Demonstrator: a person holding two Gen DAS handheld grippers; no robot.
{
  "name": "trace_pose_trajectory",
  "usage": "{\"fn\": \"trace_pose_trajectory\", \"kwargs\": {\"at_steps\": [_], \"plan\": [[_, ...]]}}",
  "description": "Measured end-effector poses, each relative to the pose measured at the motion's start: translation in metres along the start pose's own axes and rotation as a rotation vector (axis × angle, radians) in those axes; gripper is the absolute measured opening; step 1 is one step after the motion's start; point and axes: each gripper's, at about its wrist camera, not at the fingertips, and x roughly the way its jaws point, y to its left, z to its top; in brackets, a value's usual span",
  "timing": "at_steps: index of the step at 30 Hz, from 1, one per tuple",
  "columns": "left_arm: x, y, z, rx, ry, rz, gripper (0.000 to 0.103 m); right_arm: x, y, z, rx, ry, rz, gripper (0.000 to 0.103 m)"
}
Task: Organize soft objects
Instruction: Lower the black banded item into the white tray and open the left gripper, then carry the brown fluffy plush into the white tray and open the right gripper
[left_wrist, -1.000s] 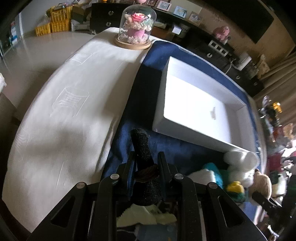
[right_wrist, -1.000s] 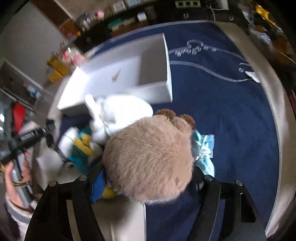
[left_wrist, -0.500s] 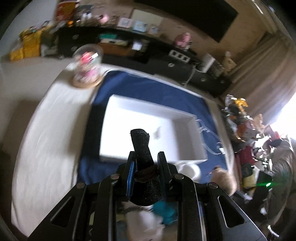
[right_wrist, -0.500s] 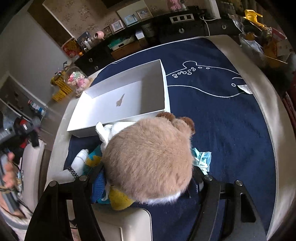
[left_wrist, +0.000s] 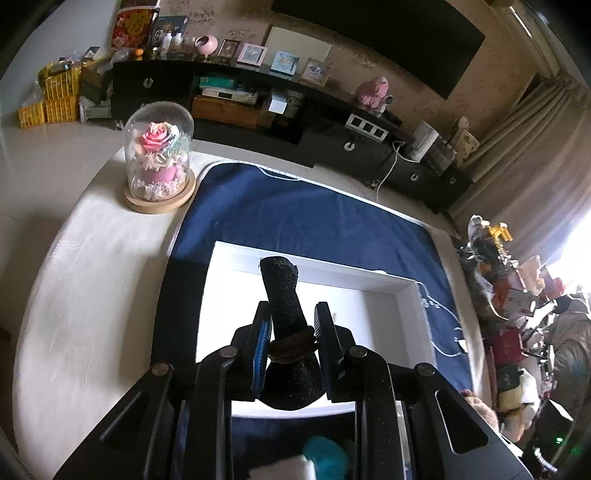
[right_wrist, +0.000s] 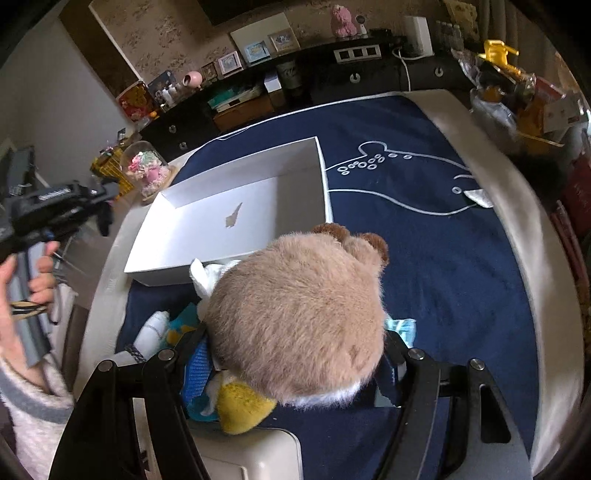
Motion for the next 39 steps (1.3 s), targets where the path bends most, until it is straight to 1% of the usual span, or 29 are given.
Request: {"fn": "trace_pose_trajectory", "kwargs": {"at_steps": [7,12,14,15,16,17,18,19,23,26,30,33,36,39], "plan": [[0.028,0.011,0.0,-0.003,0.01,0.037,0.022,0.01,0.011,-0.002,-0.015,0.032,0.022,0.103],[0.039,0.012,-0.002,0.01,-0.017,0.059,0.022,0.01,0.013,-0.004,-0.019,0.034,0.024,0.103],[0.041,0.01,-0.003,0.023,-0.035,0.082,0.026,0.009,0.011,-0.004,-0.013,0.03,0.025,0.103],[0.042,0.009,-0.003,0.028,-0.046,0.094,0.032,0.009,0.01,-0.004,-0.011,0.03,0.026,0.103],[0.042,0.009,-0.003,0.031,-0.056,0.102,0.043,0.01,0.009,-0.003,-0.009,0.031,0.026,0.103],[0.041,0.009,-0.003,0.033,-0.063,0.107,0.049,0.01,0.009,-0.003,-0.009,0.032,0.026,0.103],[0.04,0.009,-0.002,0.032,-0.071,0.106,0.057,0.01,0.009,-0.003,-0.009,0.033,0.026,0.103],[0.038,0.009,-0.001,0.03,-0.081,0.101,0.058,0.01,0.009,-0.004,-0.01,0.034,0.026,0.103],[0.031,0.007,0.0,0.038,-0.101,0.112,0.059,0.009,0.012,-0.004,-0.018,0.029,0.025,0.103],[0.028,0.006,0.0,0.039,-0.1,0.12,0.059,0.009,0.014,-0.004,-0.029,0.027,0.021,0.103],[0.015,0.002,-0.002,0.05,-0.103,0.15,0.059,0.008,0.016,-0.004,-0.045,0.018,0.012,0.103],[-0.003,0.001,-0.01,0.054,-0.113,0.169,0.059,0.007,0.015,-0.003,-0.046,0.011,0.0,0.103],[-0.022,0.005,-0.02,0.042,-0.113,0.159,0.059,0.008,0.015,-0.002,-0.044,0.011,0.001,0.103],[-0.039,0.005,-0.027,0.052,-0.111,0.195,0.059,0.008,0.015,-0.002,-0.043,0.013,0.0,0.103]]}}
